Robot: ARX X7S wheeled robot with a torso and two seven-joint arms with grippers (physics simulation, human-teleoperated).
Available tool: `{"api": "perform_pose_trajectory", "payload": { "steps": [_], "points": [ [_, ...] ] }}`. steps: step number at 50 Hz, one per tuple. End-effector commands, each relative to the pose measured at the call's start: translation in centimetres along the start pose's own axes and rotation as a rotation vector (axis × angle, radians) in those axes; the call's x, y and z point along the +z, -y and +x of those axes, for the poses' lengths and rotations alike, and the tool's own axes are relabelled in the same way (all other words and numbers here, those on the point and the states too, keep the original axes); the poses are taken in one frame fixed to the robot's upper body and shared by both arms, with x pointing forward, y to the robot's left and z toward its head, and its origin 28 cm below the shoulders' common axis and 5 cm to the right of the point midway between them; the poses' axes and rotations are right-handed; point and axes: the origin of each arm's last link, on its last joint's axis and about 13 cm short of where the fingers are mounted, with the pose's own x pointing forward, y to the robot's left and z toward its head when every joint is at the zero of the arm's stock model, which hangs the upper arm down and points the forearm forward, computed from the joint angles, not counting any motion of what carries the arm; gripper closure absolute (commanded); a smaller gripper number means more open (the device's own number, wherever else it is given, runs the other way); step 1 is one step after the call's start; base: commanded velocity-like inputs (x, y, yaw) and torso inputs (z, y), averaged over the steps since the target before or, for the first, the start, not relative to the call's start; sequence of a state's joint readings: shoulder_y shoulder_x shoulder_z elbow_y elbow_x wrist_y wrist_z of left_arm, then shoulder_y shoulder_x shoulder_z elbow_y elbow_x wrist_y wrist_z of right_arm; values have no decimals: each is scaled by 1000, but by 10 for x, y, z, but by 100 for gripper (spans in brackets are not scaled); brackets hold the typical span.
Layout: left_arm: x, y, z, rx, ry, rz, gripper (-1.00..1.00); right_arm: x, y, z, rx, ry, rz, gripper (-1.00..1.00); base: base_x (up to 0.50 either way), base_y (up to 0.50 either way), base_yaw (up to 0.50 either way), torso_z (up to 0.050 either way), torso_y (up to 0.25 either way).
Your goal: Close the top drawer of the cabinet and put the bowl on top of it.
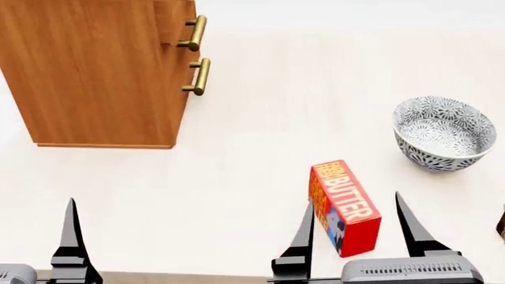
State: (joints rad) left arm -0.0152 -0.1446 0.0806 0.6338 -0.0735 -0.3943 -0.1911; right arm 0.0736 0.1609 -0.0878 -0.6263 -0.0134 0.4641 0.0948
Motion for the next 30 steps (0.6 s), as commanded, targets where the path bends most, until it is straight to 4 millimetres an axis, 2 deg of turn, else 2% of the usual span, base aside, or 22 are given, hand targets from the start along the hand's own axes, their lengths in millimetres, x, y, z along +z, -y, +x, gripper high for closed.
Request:
{"api": "perform_pose_trajectory", "payload": {
  "steps": [1, 20, 30],
  "points": [
    [0, 0, -1, 2, 1, 0, -100, 0, -1, 0, 5, 2, 5, -100, 0, 379, 0, 0, 0],
    [0, 0, -2, 2, 2, 1, -100, -1, -1, -1, 7, 8, 0, -100, 0, 149, 0, 0, 0],
    [0, -1, -3, 2, 2, 0, -100, -2, -1, -2, -13, 7, 1, -100, 0, 6, 0, 0, 0]
  ]
}}
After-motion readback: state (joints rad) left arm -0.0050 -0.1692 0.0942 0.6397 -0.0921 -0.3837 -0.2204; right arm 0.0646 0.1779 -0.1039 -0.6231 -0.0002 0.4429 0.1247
